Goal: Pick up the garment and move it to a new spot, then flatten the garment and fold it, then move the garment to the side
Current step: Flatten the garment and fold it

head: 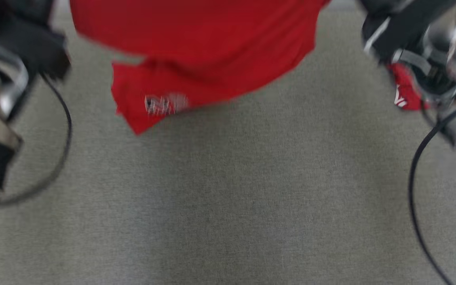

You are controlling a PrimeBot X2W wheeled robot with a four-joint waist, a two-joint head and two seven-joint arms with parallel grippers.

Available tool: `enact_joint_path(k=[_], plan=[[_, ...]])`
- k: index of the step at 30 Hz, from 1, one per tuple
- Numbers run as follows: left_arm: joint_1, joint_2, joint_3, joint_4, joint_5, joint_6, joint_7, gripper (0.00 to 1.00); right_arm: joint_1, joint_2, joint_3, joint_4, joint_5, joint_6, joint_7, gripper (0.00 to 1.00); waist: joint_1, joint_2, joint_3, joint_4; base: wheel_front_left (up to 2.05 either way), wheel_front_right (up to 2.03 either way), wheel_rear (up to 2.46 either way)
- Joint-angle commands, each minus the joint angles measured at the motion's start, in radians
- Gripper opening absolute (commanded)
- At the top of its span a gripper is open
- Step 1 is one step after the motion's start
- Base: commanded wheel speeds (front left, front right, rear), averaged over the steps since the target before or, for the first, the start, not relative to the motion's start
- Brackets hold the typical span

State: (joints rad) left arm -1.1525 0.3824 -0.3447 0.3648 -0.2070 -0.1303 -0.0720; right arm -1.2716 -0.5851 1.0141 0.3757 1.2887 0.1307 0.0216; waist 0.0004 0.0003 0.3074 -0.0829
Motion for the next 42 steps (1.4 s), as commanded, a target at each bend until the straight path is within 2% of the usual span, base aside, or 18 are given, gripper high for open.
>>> enact_joint_path(k=[1, 5, 10, 16, 21, 26, 31, 36, 42], plan=[[-0.046, 0.013, 0.001, 0.024, -0.017, 0.002, 0.005, 0.00, -0.040, 0.016, -0.004, 0.014, 0.009, 0.000, 0.009, 0.00, -0.0004, -0.0003, 0.096, -0.026, 0.00, 0.00, 0.00], [-0.257, 0.014, -0.037, 0.129, -0.059, 0.002, 0.008, 0.00, -0.212, 0.056, -0.017, 0.117, 0.044, 0.000, 0.046, 0.00, -0.0004, -0.0003, 0.122, -0.041, 0.00, 0.00, 0.00], [-0.462, 0.024, -0.079, 0.241, -0.049, 0.002, 0.001, 0.00, -0.376, 0.116, -0.021, 0.244, 0.028, 0.000, 0.023, 0.00, -0.0004, -0.0003, 0.126, -0.070, 0.00, 0.00, 0.00], [-0.619, -0.007, -0.085, 0.347, -0.039, 0.007, -0.042, 0.00, -0.495, 0.160, -0.001, 0.361, -0.011, 0.000, -0.045, 0.00, -0.0004, -0.0003, 0.149, -0.074, 0.00, 0.00, 0.00], [-0.672, -0.038, -0.105, 0.420, -0.016, 0.016, -0.125, 0.00, -0.519, 0.148, 0.039, 0.361, -0.025, 0.000, -0.103, 0.00, -0.0004, -0.0003, 0.200, -0.057, 0.00, 0.00, 0.00], [-0.623, -0.051, -0.113, 0.443, -0.029, 0.014, -0.173, 0.00, -0.483, 0.099, 0.125, 0.295, -0.035, 0.000, -0.134, 0.00, -0.0004, -0.0003, 0.241, -0.040, 0.00, 0.00, 0.00], [-0.533, -0.041, -0.111, 0.391, -0.037, 0.019, -0.190, 0.00, -0.427, 0.049, 0.195, 0.208, -0.015, 0.000, -0.162, 0.00, -0.0004, -0.0003, 0.243, -0.027, 0.00, 0.00, 0.00], [-0.323, -0.015, -0.094, 0.213, -0.051, 0.053, -0.194, 0.00, -0.309, -0.038, 0.250, 0.077, -0.005, 0.000, -0.169, 0.00, -0.0004, -0.0003, 0.211, -0.015, 0.00, 0.00, 0.00], [-0.004, 0.037, -0.056, -0.015, -0.103, 0.108, -0.195, 0.00, -0.134, -0.104, 0.266, -0.059, -0.034, 0.000, -0.179, 0.00, -0.0004, -0.0003, 0.140, -0.022, 0.00, 0.00, 0.00]])
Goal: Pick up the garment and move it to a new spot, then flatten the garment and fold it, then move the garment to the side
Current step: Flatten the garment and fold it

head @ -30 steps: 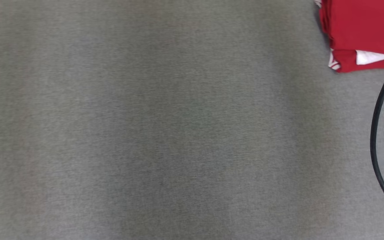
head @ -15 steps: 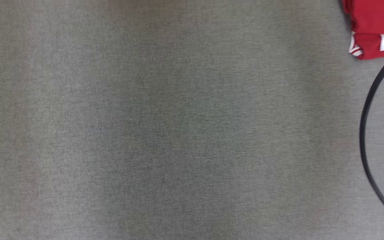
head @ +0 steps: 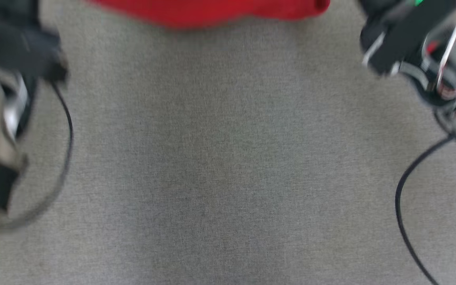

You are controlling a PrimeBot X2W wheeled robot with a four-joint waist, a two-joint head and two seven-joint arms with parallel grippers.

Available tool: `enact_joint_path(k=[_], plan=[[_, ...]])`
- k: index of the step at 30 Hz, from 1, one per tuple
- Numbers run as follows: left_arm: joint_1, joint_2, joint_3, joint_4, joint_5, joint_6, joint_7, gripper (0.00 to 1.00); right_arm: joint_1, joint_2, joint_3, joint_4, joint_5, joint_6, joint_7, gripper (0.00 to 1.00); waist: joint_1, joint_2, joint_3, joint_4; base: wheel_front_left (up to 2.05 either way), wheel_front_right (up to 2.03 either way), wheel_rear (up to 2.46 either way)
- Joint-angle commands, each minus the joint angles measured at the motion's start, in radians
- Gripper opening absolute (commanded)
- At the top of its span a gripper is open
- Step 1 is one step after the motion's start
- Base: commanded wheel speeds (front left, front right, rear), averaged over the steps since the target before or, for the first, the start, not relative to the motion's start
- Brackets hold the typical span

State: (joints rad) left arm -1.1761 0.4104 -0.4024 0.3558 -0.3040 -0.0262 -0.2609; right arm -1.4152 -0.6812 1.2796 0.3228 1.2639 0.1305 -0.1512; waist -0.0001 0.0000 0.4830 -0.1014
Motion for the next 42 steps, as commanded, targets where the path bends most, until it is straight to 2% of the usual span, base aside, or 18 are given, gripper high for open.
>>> enact_joint_path(k=[1, 8, 12, 16, 20, 25, 30, 37, 42], plan=[[0.075, 0.016, 0.001, -0.047, -0.011, 0.012, -0.005, 0.00, 0.038, -0.020, 0.000, -0.025, -0.018, 0.000, -0.009, 0.00, 0.0001, 0.0000, -0.049, -0.004, 0.00, 0.00, 0.00], [0.435, 0.049, 0.017, -0.255, -0.063, 0.102, 0.015, 0.00, 0.264, -0.064, 0.003, -0.148, -0.048, 0.000, -0.001, 0.00, 0.0001, 0.0000, -0.130, 0.002, 0.00, 0.00, 0.00], [0.608, 0.041, 0.032, -0.310, -0.105, 0.146, 0.007, 0.00, 0.390, -0.092, 0.002, -0.212, -0.073, 0.000, 0.011, 0.00, 0.0001, 0.0000, -0.168, 0.007, 0.00, 0.00, 0.00], [0.809, 0.019, 0.053, -0.336, -0.141, 0.171, -0.003, 0.00, 0.530, -0.116, 0.002, -0.267, -0.097, 0.001, -0.006, 0.00, 0.0001, 0.0000, -0.212, 0.005, 0.00, 0.00, 0.00], [0.946, -0.009, 0.049, -0.331, -0.140, 0.161, -0.005, 0.00, 0.648, -0.131, 0.002, -0.298, -0.117, 0.000, 0.008, 0.00, 0.0001, 0.0000, -0.260, 0.012, 0.00, 0.00, 0.00], [1.085, -0.074, 0.072, -0.324, -0.109, 0.157, -0.006, 0.00, 0.785, -0.145, 0.002, -0.321, -0.124, 0.001, 0.018, 0.00, 0.0001, 0.0000, -0.319, 0.027, 0.00, 0.00, 0.00], [1.189, -0.127, 0.126, -0.319, -0.083, 0.155, -0.006, 0.00, 0.887, -0.151, 0.002, -0.329, -0.155, 0.000, 0.025, 0.00, 0.0001, 0.0000, -0.362, 0.035, 0.00, 0.00, 0.00], [1.274, -0.156, 0.187, -0.312, -0.034, 0.142, -0.006, 0.00, 0.983, -0.162, 0.002, -0.348, -0.174, 0.000, 0.067, 0.00, 0.0001, 0.0000, -0.394, 0.036, 0.00, 0.00, 0.00], [1.304, -0.172, 0.221, -0.293, -0.005, 0.120, -0.006, 0.00, 1.031, -0.147, 0.001, -0.349, -0.186, 0.000, 0.095, 0.00, 0.0001, 0.0000, -0.401, 0.028, 0.00, 0.00, 0.00]])
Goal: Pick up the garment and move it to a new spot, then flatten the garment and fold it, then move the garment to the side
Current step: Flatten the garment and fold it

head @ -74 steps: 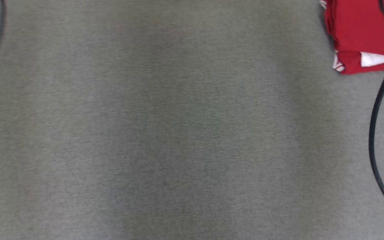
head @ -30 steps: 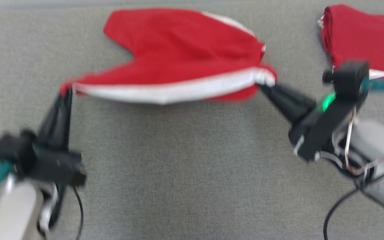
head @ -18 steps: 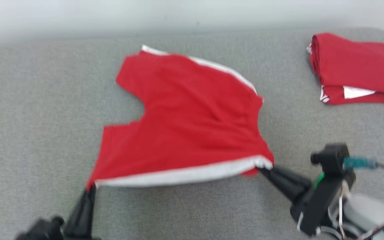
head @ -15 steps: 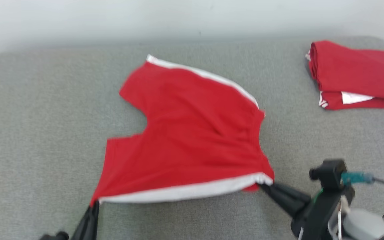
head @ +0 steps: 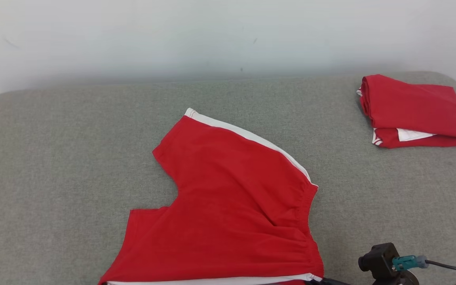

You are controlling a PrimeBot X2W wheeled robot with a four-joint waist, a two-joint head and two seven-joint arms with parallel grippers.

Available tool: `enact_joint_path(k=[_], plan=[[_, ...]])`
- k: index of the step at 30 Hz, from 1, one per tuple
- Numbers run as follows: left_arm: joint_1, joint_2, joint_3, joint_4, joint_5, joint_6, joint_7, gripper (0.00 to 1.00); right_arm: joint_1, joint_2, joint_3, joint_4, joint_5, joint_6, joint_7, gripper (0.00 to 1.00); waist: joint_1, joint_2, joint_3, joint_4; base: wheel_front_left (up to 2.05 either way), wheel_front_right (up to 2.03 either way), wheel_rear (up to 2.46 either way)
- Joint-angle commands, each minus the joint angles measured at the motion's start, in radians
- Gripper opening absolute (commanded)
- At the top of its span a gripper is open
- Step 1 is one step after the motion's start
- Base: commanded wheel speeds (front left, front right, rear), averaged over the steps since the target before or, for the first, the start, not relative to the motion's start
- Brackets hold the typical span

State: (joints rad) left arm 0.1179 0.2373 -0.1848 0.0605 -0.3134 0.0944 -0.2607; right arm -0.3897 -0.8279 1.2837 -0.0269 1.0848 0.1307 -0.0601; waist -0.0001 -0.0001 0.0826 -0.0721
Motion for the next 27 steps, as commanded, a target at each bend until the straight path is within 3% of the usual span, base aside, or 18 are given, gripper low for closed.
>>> enact_joint_path(k=[1, 6, 10, 20, 27], plan=[[0.011, -0.002, 0.009, 0.006, 0.009, -0.003, -0.006, 0.00, 0.013, 0.006, -0.002, 0.004, -0.011, 0.000, 0.006, 0.00, 0.0001, 0.0001, -0.001, -0.004, 0.00, 0.00, 0.00], [-0.027, 0.002, 0.033, -0.009, 0.044, -0.032, -0.006, 0.00, -0.007, 0.035, -0.002, 0.001, 0.004, 0.000, -0.031, 0.00, 0.0001, 0.0001, 0.002, -0.019, 0.00, 0.00, 0.00], [-0.095, 0.045, 0.036, -0.029, 0.084, -0.068, -0.006, 0.00, -0.046, 0.045, -0.015, -0.005, 0.048, 0.000, -0.080, 0.00, 0.0001, 0.0001, 0.020, -0.033, 0.00, 0.00, 0.00], [-0.487, 0.203, -0.012, -0.037, 0.122, -0.193, 0.143, 0.00, -0.190, 0.077, -0.030, -0.030, 0.153, 0.000, -0.138, 0.00, 0.0001, 0.0001, 0.130, -0.110, 0.00, 0.00, 0.00], [-0.741, 0.272, -0.093, 0.075, 0.100, -0.221, 0.233, 0.00, -0.308, 0.131, -0.020, -0.009, 0.176, 0.000, -0.152, 0.00, 0.0001, 0.0001, 0.215, -0.191, 0.00, 0.00, 0.00]])
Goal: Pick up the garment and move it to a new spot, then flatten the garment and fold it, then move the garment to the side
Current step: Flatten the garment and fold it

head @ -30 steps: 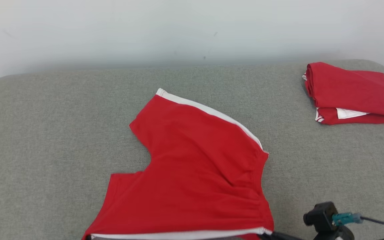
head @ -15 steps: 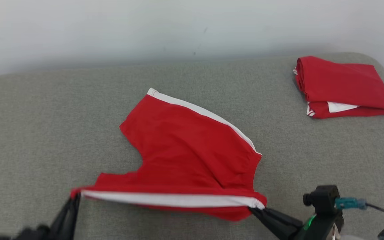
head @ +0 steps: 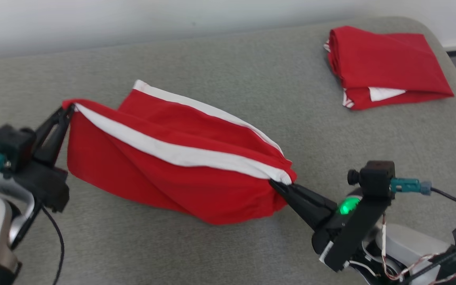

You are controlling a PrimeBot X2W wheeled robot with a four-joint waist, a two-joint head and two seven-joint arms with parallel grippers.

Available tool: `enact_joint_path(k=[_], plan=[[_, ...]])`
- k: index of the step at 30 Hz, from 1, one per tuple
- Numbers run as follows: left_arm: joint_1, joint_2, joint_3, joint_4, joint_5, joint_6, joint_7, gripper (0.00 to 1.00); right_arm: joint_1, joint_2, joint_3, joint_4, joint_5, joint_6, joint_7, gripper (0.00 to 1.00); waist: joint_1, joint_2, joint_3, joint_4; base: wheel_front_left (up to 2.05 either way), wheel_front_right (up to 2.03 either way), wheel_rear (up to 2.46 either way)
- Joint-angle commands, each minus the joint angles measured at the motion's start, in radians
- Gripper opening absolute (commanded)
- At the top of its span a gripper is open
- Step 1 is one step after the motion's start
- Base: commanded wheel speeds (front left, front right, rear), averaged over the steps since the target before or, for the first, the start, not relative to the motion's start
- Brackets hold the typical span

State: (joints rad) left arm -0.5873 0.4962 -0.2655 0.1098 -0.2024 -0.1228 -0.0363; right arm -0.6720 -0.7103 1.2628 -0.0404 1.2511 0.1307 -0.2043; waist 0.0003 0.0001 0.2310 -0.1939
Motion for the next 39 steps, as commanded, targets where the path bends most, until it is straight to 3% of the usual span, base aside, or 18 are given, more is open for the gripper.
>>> enact_joint_path(k=[1, 17, 32, 33, 34, 35, 39], plan=[[-0.064, 0.025, -0.030, 0.047, -0.012, -0.004, 0.014, 0.00, -0.043, 0.021, 0.003, 0.010, 0.010, 0.000, -0.007, 0.00, -0.0003, -0.0001, 0.076, -0.080, 0.00, 0.00, 0.00], [-0.392, 0.096, -0.281, 0.340, -0.106, -0.006, 0.016, 0.00, -0.151, 0.113, 0.014, 0.115, -0.014, 0.000, -0.047, 0.00, -0.0003, -0.0001, 0.152, -0.172, 0.00, 0.00, 0.00], [-0.518, 0.099, -0.388, 0.576, -0.145, -0.006, -0.062, 0.00, -0.221, 0.240, 0.011, 0.257, -0.073, 0.000, -0.061, 0.00, -0.0003, -0.0001, 0.197, -0.234, 0.00, 0.00, 0.00], [-0.524, 0.098, -0.389, 0.590, -0.146, -0.006, -0.072, 0.20, -0.219, 0.244, 0.011, 0.265, -0.073, 0.000, -0.061, 0.25, -0.0003, -0.0001, 0.197, -0.234, 0.00, 0.00, 0.00], [-0.526, 0.097, -0.389, 0.604, -0.147, -0.006, -0.081, 0.96, -0.216, 0.249, 0.012, 0.268, -0.071, 0.000, -0.061, 0.49, -0.0003, -0.0001, 0.196, -0.234, 0.00, 0.00, 0.00], [-0.526, 0.095, -0.393, 0.619, -0.144, -0.006, -0.091, 1.00, -0.215, 0.251, 0.013, 0.271, -0.069, 0.000, -0.061, 1.00, -0.0003, -0.0001, 0.195, -0.233, 0.00, 0.00, 0.00], [-0.524, 0.075, -0.414, 0.666, -0.142, -0.006, -0.130, 1.00, -0.204, 0.237, 0.015, 0.278, -0.071, 0.000, -0.061, 1.00, -0.0003, -0.0001, 0.175, -0.218, 0.00, 0.00, 0.00]])
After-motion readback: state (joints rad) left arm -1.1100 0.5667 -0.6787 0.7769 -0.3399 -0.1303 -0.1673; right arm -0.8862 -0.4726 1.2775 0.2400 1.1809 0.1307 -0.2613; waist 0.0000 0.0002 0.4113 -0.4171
